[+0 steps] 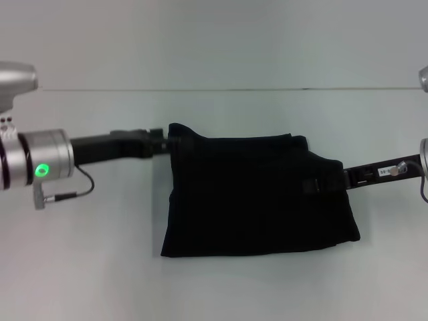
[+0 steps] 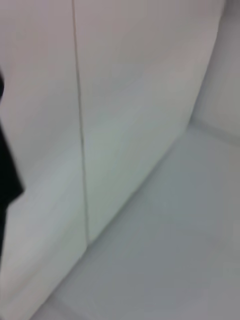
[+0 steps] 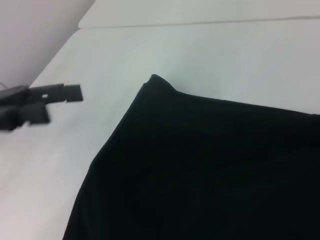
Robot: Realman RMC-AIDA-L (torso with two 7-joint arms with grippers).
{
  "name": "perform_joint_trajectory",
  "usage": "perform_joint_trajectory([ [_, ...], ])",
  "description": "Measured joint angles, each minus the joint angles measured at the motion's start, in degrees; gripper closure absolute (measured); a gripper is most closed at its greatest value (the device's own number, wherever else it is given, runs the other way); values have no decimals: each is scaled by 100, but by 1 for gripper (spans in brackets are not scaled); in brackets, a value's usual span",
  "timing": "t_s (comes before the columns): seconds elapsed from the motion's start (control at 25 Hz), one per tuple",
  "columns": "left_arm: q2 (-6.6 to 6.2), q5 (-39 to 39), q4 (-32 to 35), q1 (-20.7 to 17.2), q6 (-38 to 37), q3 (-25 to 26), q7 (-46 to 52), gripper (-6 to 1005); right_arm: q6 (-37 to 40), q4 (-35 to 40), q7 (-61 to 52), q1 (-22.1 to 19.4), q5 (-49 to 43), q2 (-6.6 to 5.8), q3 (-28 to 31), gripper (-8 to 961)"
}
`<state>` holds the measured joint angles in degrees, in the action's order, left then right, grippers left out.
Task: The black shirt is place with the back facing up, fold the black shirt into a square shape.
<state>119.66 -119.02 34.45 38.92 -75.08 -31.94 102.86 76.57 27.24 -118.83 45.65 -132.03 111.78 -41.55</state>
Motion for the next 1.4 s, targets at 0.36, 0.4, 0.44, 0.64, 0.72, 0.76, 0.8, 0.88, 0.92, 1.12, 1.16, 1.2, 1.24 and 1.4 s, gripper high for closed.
perform_joint_trajectory([
  [0.36,-6,-60,-159,263,1594,-645,1251,50,26,9,-111,-132,3,-130,225,324],
  [0.4,-6,-60,-159,263,1594,-645,1251,50,42,10,-134,-149,3,-146,232,285],
  [0.44,-5,-76,-196,294,1743,-743,1369,50,59,10,-153,-162,3,-162,249,246],
  [0.64,-4,-114,-463,485,2333,-1111,1752,51,106,18,-170,-182,8,-194,302,81],
  [0.72,-4,-122,-571,557,2543,-1252,1861,51,111,18,-171,-182,11,-195,305,64],
  [0.76,-4,-122,-571,557,2543,-1252,1861,51,114,18,-171,-182,11,-196,305,56],
  [0.8,-2,-128,-691,647,2764,-1374,1933,51,116,18,-172,-182,11,-196,303,48],
  [0.88,2,-129,-805,736,2858,-1404,1934,51,120,18,-173,-182,11,-195,294,48],
  [0.92,5,-130,-858,780,2885,-1414,1930,51,121,18,-173,-181,9,-193,288,48],
  [1.12,50,-130,-1013,940,3027,-1526,1910,56,117,18,-166,-183,4,-181,274,49],
  [1.16,56,-130,-1044,966,3062,-1562,1909,59,114,18,-158,-183,4,-177,274,49],
  [1.2,59,-130,-1071,989,3081,-1593,1909,62,106,18,-150,-184,2,-171,272,49],
  [1.24,62,-130,-1106,1016,3098,-1618,1908,64,99,18,-142,-183,-1,-167,270,49],
  [1.4,75,-130,-1157,1050,3148,-1632,1893,75,44,18,-112,-170,-22,-149,264,50],
])
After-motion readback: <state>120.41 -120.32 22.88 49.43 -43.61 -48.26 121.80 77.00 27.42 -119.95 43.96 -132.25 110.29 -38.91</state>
